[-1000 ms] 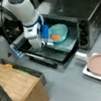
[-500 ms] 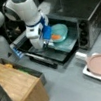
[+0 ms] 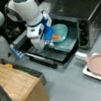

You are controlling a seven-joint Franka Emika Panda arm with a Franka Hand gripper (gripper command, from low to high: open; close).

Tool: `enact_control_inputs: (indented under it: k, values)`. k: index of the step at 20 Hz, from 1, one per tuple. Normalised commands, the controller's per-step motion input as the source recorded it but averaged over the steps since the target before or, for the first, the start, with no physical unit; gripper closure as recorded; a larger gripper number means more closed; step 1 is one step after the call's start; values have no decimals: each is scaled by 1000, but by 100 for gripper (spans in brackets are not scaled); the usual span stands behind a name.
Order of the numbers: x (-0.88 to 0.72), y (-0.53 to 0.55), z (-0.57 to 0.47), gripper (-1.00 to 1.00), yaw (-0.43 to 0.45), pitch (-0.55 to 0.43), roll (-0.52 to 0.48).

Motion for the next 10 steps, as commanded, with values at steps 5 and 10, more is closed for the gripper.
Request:
enact_control_inputs:
  k: [5, 10]
  values:
    - [258, 104, -150, -100, -65, -10, -71]
    - [163, 108, -71, -100, -49, 6, -38]
